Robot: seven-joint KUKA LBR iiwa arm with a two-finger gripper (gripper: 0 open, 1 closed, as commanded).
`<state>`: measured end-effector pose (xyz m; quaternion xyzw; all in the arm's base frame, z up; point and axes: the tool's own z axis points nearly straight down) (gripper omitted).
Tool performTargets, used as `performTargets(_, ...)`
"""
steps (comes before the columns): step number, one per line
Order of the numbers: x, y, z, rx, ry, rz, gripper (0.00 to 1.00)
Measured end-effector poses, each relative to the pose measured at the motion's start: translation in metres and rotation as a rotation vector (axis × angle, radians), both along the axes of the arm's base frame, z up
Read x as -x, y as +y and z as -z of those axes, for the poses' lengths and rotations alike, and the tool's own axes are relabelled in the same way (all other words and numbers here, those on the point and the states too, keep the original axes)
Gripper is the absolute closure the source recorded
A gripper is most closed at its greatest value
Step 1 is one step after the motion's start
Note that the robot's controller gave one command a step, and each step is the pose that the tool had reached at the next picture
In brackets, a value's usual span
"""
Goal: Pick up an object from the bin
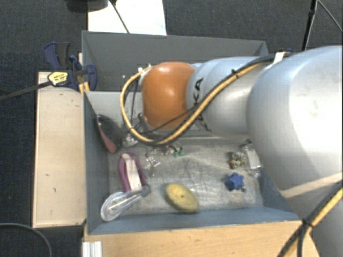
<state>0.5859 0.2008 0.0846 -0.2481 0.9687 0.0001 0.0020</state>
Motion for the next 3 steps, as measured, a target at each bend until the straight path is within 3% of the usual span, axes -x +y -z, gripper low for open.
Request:
performTargets(1, -0.003, 0.02, 0.004, 0.02, 0.011, -0.079, 0.0)
performTargets(2, 0.008, 0.038, 0.014, 0.02, 0.01, 0.126, 0.0)
performTargets(3, 0.052, 0.044, -0.033, 0.0, 0.001, -0.325, 0.0)
